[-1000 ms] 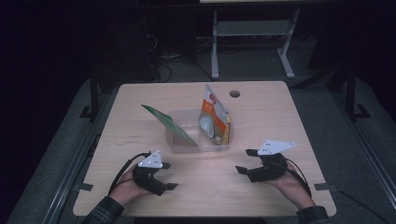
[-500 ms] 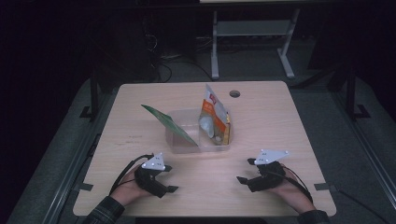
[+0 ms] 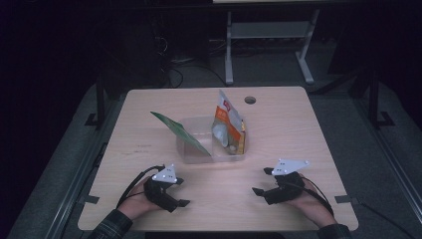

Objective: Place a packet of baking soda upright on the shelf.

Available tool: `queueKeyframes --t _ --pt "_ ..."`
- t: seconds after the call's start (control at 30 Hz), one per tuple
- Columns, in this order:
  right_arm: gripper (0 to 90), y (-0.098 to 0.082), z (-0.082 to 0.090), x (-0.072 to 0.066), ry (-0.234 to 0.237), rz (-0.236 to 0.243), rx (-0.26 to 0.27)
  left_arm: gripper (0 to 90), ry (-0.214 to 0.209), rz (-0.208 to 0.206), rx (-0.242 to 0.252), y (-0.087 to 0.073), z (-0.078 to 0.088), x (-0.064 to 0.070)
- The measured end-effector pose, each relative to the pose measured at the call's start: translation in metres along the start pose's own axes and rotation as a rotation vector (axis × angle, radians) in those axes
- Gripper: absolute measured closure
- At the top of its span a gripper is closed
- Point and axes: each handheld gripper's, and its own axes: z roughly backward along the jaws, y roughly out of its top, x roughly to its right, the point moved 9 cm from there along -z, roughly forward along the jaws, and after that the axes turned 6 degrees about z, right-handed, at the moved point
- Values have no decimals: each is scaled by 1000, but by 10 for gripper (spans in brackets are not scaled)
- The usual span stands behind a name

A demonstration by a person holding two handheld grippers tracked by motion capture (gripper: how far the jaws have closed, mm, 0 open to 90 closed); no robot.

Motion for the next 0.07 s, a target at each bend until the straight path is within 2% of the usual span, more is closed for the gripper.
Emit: queueKeyframes --t 0.07 --pt "179 3 1 0 -3 4 16 203 1 -2 2 1 0 0"
